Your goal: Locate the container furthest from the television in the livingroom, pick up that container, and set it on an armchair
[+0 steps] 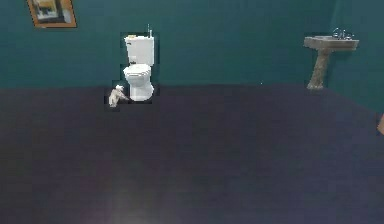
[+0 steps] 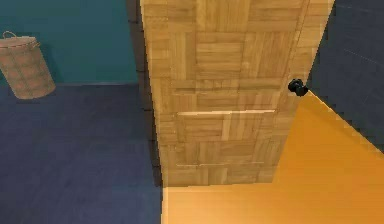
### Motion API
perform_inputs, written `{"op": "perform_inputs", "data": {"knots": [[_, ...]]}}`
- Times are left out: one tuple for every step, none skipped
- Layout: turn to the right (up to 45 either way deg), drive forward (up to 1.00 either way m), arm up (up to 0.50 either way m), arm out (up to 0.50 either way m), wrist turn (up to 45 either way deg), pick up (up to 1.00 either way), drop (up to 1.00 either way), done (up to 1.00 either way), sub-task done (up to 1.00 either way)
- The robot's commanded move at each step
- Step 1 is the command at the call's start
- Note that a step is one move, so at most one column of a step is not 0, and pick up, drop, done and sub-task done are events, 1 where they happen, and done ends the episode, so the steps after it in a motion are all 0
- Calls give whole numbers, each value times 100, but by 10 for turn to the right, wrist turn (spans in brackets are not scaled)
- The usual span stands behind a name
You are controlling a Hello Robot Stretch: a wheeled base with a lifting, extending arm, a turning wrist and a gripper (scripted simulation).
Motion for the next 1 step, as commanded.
{"op": "perform_inputs", "data": {"knots": [[-60,0,0,0,0,0,0,0,0]]}}
